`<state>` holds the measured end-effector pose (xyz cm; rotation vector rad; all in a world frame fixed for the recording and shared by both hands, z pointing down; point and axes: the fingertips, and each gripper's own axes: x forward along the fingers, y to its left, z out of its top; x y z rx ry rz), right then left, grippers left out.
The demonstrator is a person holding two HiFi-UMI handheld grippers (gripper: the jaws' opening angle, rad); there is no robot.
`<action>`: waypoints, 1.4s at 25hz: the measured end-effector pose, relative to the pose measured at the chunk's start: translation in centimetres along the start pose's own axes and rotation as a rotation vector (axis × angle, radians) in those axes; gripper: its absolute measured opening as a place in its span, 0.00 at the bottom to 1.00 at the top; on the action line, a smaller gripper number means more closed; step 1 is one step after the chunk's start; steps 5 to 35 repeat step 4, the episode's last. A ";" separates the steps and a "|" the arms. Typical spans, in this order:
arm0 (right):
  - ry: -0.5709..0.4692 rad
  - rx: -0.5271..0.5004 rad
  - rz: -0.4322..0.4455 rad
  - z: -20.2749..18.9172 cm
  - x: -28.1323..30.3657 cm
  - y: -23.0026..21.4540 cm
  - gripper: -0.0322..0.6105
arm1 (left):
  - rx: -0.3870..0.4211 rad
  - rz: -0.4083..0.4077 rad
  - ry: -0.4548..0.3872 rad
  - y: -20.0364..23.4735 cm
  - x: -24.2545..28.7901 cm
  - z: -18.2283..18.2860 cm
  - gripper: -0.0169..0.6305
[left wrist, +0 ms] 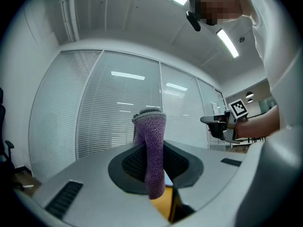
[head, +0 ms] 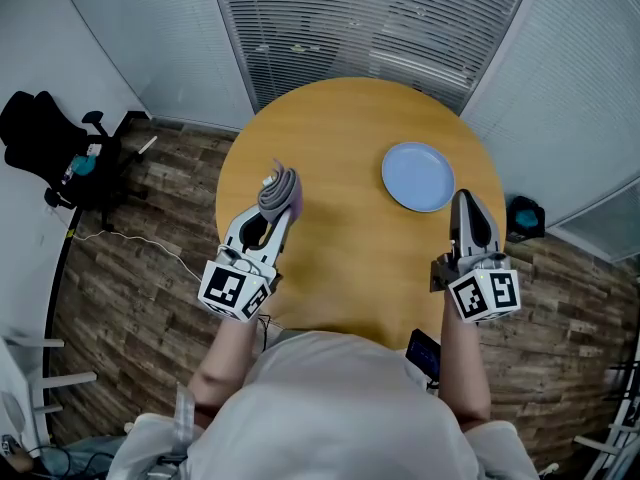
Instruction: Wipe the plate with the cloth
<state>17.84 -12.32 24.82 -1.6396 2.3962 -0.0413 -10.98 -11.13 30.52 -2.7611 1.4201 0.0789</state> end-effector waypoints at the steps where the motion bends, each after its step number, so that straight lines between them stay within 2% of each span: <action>1: 0.000 -0.001 -0.001 -0.1 -0.1 0.0 0.08 | 0.000 0.001 -0.004 0.0 0.0 0.0 0.13; 35: 0.001 -0.002 -0.003 -0.3 -0.2 -0.1 0.08 | -0.001 0.005 -0.014 0.0 -0.1 0.1 0.13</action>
